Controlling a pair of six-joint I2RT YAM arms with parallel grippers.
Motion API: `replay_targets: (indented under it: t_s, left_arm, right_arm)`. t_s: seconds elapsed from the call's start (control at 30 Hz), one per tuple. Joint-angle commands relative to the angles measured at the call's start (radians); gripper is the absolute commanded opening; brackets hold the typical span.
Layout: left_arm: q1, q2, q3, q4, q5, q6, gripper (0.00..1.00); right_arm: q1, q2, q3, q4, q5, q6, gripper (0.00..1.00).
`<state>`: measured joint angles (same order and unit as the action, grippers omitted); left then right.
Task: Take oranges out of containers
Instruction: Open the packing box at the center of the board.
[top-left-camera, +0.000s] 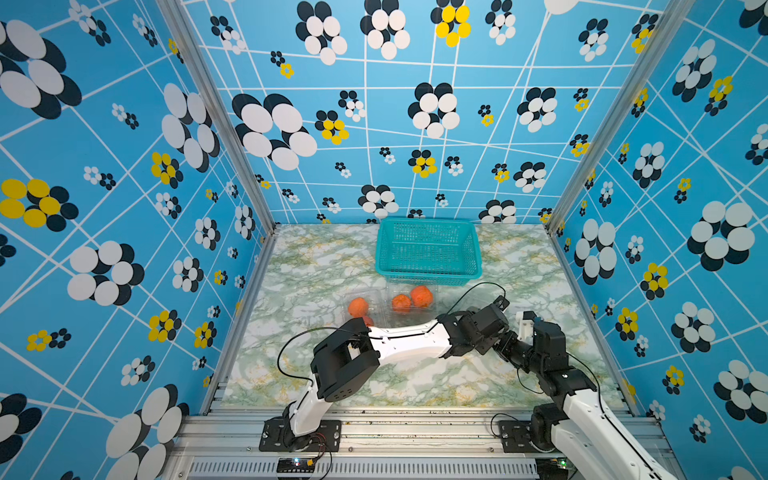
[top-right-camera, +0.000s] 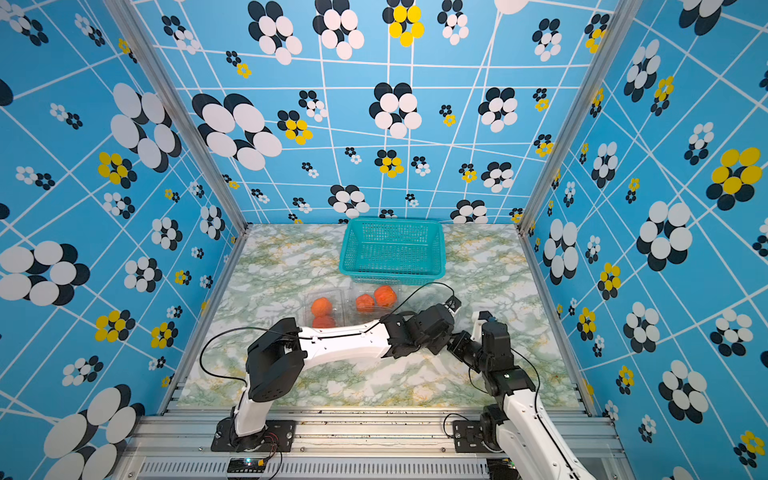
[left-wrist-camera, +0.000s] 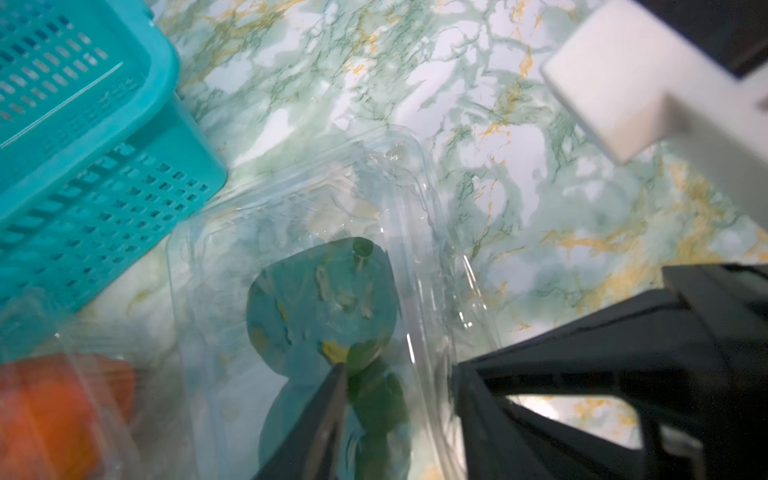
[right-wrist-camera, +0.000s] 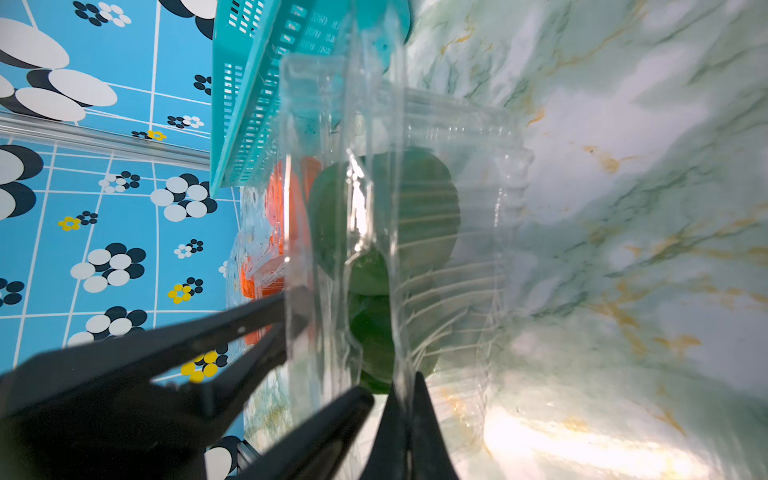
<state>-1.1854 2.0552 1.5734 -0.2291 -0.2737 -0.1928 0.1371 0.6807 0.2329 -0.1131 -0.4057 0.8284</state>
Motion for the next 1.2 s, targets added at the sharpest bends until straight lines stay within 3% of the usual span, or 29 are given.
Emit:
replay_targets:
  t_s: [0.0,0.03,0.3,0.8,1.1,1.13,1.17]
  left_arm:
    - [0.021,0.053,0.006,-0.096,-0.063,0.023,0.07]
    - [0.021,0.055,0.010,-0.099,-0.069,0.023,0.00]
    - [0.030,0.014,0.000,-0.080,-0.114,0.053,0.00]
    - [0.155,-0.163,-0.173,0.013,-0.067,0.055,0.00]
    - [0.196,-0.233,-0.236,0.025,-0.072,0.049,0.00]
    - [0.202,-0.241,-0.241,0.026,-0.073,0.047,0.12]
    - [0.208,-0.251,-0.246,0.031,-0.074,0.047,0.34]
  right_arm:
    - [0.002,-0.025,0.049,0.047,-0.025,0.006,0.00]
    - [0.002,-0.023,0.050,0.047,-0.023,0.006,0.00]
    - [0.002,-0.010,0.036,0.017,0.001,0.005,0.00]
    - [0.002,-0.015,0.022,-0.052,0.057,-0.010,0.00]
    - [0.001,0.019,0.077,-0.211,0.170,-0.085,0.00]
    - [0.002,0.027,0.083,-0.226,0.189,-0.092,0.00]
    - [0.002,0.034,0.091,-0.243,0.209,-0.104,0.01]
